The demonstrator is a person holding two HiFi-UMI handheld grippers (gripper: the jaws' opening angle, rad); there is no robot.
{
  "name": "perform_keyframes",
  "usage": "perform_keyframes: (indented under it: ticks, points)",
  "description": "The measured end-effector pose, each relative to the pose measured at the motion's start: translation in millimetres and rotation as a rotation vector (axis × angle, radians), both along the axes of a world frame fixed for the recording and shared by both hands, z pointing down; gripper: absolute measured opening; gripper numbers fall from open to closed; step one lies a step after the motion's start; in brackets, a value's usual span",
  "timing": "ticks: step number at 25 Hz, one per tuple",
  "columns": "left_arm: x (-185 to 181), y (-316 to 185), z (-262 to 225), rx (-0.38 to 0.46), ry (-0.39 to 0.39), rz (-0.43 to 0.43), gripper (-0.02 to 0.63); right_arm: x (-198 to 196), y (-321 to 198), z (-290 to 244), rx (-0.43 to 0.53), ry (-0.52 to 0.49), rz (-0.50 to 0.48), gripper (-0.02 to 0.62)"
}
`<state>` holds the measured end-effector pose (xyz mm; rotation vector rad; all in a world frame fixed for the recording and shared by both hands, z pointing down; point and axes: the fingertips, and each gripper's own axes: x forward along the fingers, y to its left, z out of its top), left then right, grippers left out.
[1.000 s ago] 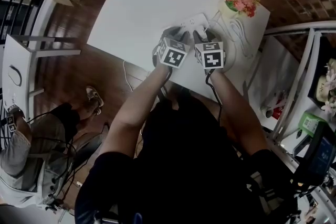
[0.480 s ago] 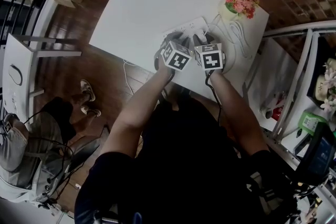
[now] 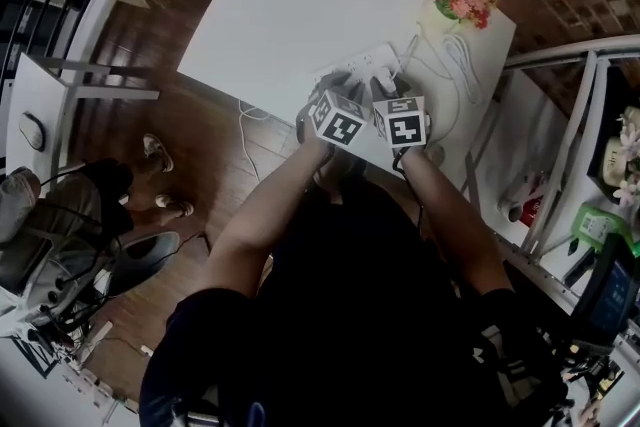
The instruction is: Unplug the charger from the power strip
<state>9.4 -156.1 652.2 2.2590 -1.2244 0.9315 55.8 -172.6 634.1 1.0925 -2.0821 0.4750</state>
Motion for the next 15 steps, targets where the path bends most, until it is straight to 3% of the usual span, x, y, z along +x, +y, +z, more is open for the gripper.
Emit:
perform_keyframes:
  ticks: [15]
  points:
    - [0.9, 3.6, -0.5, 0.009, -0.003, 0.005, 0.114, 0.5, 2.9, -2.8, 0.004, 0.018, 0.011, 0.140]
